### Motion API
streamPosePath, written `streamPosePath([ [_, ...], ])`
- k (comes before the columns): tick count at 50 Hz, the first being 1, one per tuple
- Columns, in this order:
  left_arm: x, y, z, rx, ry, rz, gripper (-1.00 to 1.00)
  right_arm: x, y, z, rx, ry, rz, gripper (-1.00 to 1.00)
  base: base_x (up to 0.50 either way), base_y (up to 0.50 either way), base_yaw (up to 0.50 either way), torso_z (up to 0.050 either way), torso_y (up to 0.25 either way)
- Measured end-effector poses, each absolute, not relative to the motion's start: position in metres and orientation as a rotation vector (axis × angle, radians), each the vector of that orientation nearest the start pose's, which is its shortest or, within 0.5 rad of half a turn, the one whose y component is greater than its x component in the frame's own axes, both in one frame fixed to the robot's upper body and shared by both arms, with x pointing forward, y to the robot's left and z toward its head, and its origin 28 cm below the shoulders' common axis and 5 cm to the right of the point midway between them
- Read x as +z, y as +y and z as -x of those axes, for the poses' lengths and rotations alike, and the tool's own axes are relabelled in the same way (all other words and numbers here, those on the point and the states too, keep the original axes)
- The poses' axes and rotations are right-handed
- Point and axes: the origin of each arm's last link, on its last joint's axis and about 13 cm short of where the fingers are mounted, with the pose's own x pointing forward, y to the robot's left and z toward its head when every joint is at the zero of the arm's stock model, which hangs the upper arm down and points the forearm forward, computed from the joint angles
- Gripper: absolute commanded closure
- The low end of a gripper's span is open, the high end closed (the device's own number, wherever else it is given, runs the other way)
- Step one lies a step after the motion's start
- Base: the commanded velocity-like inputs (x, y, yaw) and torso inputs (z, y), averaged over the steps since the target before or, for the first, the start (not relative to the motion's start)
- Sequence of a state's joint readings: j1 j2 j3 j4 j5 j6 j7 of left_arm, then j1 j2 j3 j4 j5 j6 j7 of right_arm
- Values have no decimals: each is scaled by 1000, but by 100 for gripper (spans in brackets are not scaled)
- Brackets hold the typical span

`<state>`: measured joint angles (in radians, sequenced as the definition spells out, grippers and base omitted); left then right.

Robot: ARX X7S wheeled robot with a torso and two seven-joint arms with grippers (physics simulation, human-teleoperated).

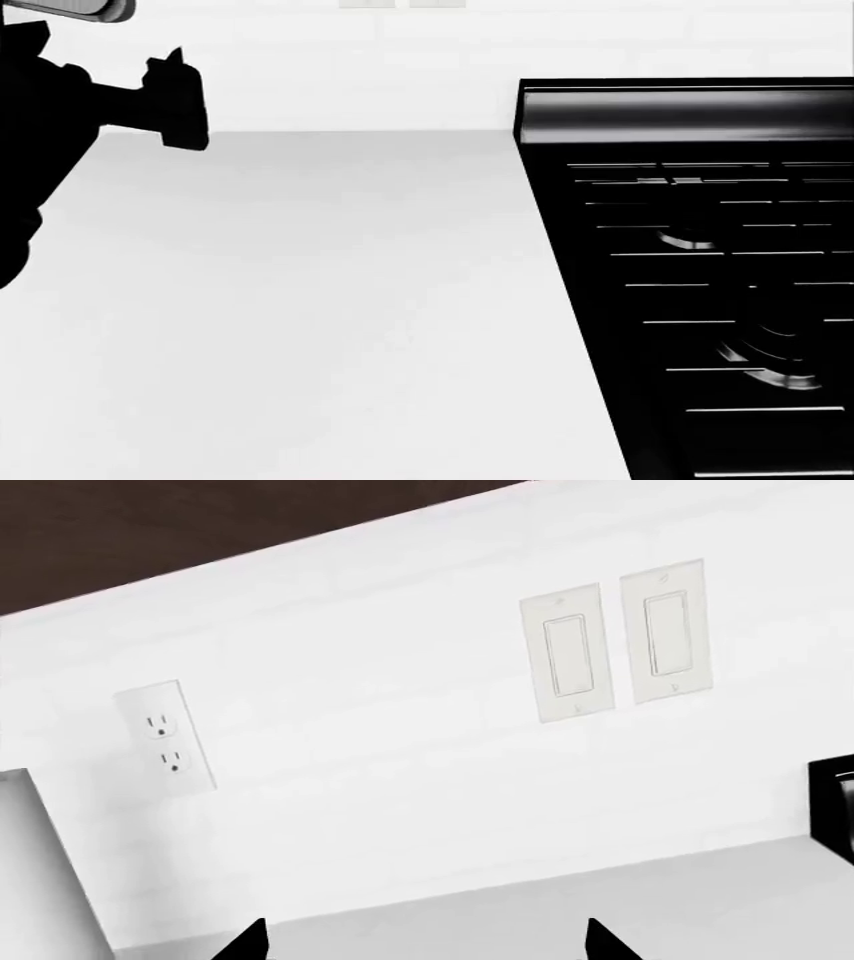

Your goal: Pick and place the shaker into the drawer. Then close the cabinet.

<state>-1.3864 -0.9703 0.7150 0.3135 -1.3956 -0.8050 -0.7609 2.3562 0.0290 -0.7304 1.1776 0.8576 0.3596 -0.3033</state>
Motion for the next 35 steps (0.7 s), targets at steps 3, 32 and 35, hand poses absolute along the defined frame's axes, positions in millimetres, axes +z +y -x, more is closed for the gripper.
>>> streamPosePath([
  [3,323,282,-258,56,-94,-227,-100,587,-59,-303,567,-700,145,-100,0,0,0,0,0],
  [32,315,291,-254,58,-77,-232,-100,580,-53,-314,580,-743,89,-100,0,0,0,0,0],
  [35,315,292,-253,59,-76,-230,-100,579,-52,-314,598,-744,53,-100,0,0,0,0,0],
])
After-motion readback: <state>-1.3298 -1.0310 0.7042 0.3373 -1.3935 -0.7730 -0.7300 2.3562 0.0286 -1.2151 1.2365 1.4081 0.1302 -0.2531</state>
